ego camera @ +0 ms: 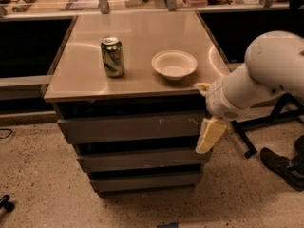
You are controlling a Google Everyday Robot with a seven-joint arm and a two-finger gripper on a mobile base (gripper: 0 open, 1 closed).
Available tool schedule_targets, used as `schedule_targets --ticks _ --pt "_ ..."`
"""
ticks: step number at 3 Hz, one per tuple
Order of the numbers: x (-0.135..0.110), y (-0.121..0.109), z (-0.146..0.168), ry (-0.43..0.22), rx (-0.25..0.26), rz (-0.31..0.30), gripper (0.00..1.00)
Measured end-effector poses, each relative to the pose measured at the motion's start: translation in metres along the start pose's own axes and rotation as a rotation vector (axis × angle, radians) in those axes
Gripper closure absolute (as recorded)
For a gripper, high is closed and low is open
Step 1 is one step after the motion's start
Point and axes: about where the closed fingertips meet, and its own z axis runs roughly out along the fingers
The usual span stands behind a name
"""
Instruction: Open top drawer
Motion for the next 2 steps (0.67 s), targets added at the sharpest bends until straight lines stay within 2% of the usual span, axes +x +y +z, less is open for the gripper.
schedule_targets --ticks 1,2 --pt "-0.0002 -0.0132 0.0576 -0.004 -0.020 -0.023 0.00" --pt "-0.0002 -0.0132 0.0576 -0.004 -0.020 -0.023 0.00"
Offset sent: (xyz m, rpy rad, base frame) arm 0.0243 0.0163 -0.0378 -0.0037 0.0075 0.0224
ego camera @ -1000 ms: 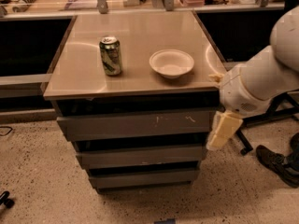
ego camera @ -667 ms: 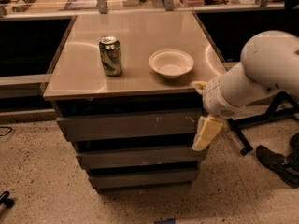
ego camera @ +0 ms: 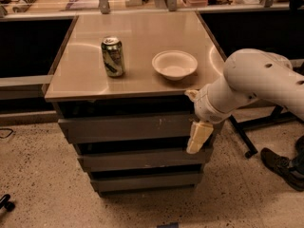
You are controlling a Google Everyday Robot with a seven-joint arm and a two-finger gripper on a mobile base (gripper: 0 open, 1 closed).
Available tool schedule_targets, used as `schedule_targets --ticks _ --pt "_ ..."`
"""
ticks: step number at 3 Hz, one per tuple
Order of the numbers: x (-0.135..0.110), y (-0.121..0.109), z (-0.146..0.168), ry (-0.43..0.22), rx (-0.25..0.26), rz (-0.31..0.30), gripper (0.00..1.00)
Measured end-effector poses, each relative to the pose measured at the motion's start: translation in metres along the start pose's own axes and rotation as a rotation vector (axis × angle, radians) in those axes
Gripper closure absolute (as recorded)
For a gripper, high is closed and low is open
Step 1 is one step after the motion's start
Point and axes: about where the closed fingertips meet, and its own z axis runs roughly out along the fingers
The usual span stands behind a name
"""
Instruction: Open top drawer
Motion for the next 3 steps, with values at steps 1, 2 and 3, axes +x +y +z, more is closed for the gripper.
schedule_targets --ticks 1,2,3 --pt "0.002 0.003 0.007 0.006 -0.009 -0.019 0.00" --pt "0.006 0.008 0.023 0.000 -0.025 -0.034 0.00" --pt "0.006 0.006 0.044 -0.025 -0.031 -0.051 0.00"
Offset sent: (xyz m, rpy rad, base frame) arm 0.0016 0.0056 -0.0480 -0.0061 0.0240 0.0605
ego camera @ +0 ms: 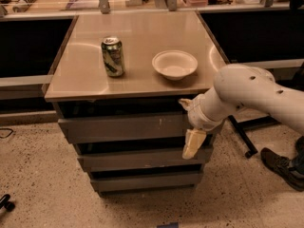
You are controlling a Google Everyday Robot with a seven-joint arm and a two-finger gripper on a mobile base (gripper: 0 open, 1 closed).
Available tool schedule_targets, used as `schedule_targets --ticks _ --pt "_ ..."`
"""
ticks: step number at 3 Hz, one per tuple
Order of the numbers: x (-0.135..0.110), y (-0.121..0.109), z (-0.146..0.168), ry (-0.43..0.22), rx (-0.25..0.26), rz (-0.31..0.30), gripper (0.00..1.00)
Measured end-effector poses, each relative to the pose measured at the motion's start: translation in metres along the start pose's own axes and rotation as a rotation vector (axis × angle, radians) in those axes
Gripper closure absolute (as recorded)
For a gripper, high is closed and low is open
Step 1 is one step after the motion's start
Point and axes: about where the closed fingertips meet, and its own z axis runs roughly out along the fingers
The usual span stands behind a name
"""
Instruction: Open top drawer
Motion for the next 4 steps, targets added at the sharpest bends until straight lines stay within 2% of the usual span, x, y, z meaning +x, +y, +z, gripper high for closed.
schedule_targets --ticks 2,3,4 --pt "-0.001 -0.017 0.044 -0.047 -0.005 -0.029 0.00" --pt "0.007 -0.034 0.091 -0.043 -0.044 -0.055 0.00" --pt "0.007 -0.034 0.095 -0.043 -0.049 -0.056 0.00"
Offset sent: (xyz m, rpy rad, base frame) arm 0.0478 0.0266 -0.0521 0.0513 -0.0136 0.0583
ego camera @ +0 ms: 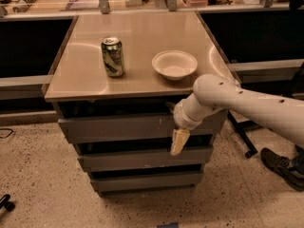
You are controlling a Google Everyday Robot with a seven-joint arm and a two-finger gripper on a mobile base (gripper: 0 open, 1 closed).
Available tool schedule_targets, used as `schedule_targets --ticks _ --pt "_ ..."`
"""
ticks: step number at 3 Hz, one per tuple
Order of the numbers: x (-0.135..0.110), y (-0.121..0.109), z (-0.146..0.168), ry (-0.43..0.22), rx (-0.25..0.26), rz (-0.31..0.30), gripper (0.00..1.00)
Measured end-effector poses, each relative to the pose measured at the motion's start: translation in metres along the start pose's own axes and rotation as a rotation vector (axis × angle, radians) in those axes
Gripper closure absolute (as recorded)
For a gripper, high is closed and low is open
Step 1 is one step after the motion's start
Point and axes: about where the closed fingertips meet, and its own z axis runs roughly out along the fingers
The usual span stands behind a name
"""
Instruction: Open top drawer
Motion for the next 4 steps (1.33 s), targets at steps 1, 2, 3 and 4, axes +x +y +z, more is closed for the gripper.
schedule_targets --ticks 1,2,3,4 --pt "-0.001 0.003 0.000 0.013 -0.032 -0.006 0.00" --pt "-0.005 0.011 -0.007 0.036 -0.082 -0.013 0.00" --pt "-0.011 0.022 -0.020 0.065 -0.141 -0.028 0.00" --pt "-0.016 0.036 -0.033 0.084 -0.217 -0.035 0.00"
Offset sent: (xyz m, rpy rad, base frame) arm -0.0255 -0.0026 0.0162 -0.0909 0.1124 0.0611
